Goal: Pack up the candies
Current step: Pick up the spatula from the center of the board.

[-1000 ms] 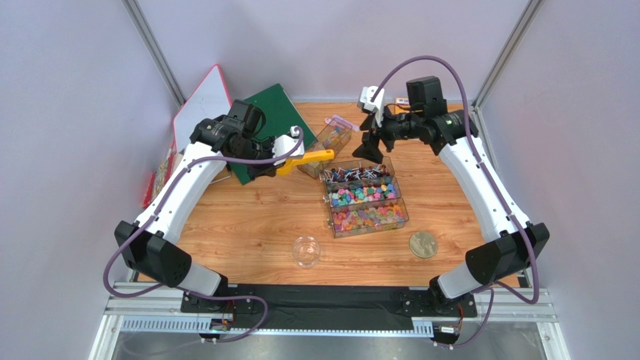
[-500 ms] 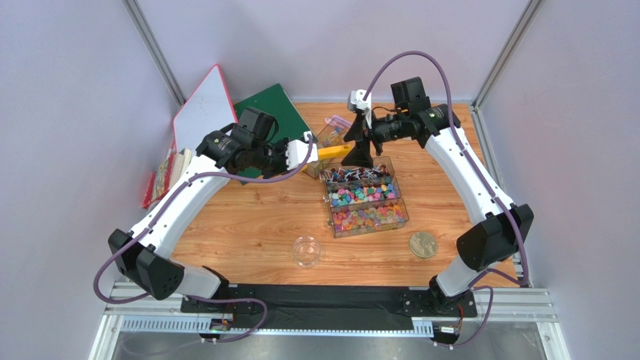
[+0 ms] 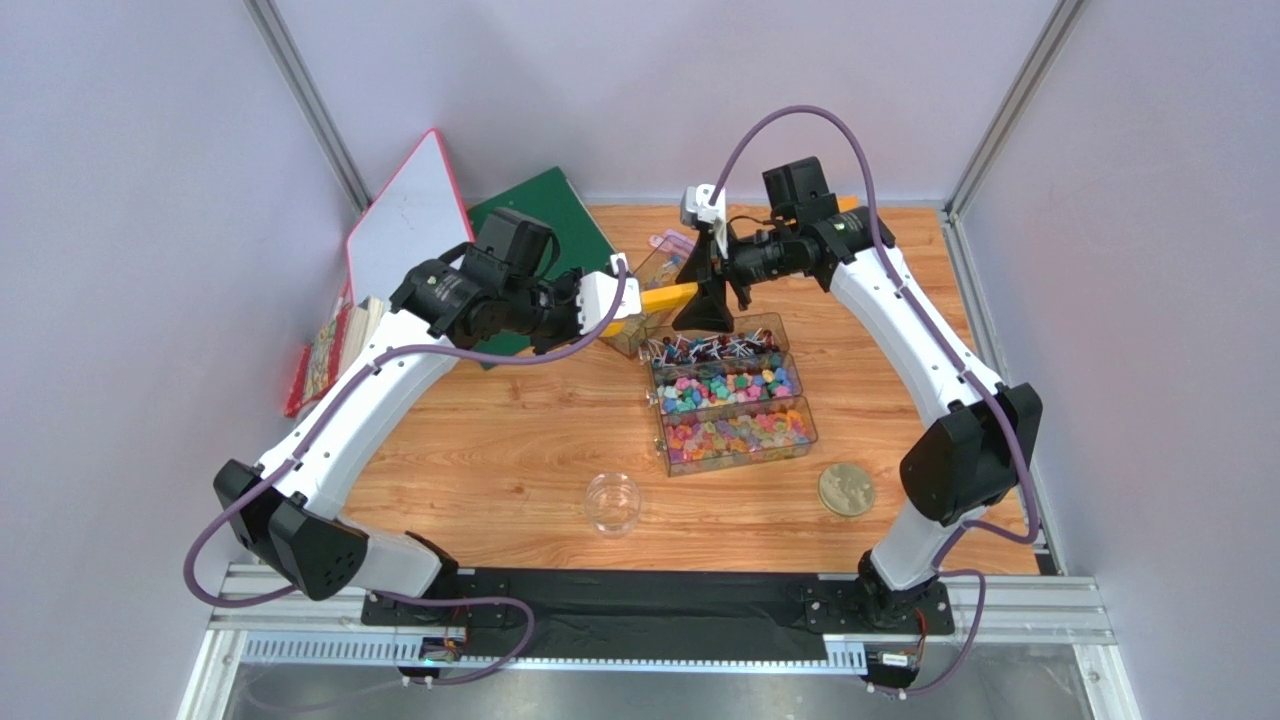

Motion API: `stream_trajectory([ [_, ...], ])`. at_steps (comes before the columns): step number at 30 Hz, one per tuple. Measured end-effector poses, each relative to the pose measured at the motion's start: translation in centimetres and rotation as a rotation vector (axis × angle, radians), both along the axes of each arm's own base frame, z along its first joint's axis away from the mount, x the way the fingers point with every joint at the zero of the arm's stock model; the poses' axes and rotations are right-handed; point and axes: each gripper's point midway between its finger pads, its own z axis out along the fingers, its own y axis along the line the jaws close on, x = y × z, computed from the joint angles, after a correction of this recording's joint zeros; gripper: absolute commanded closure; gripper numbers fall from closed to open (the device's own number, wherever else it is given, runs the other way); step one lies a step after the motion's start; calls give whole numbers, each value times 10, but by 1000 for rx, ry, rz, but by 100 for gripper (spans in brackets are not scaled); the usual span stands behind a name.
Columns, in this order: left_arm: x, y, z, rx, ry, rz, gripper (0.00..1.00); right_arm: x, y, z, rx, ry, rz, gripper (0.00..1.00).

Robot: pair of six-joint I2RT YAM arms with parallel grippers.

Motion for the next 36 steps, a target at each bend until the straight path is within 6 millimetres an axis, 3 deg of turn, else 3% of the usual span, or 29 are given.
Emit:
stream_trajectory([
  [9,-6,-10,2,-21,16,-24,100,2,10,-11,-4,29,16,33],
  [17,-7,-12,0,-23,28,-30,100,1,13,-6,1,21,21,41],
  [30,-5,-14,-6,-15,42,-33,100,-7,7,-4,-24,12,48,66],
  [36,-5,-14,-7,-8,39,-41,100,-9,6,-7,-32,15,60,64],
])
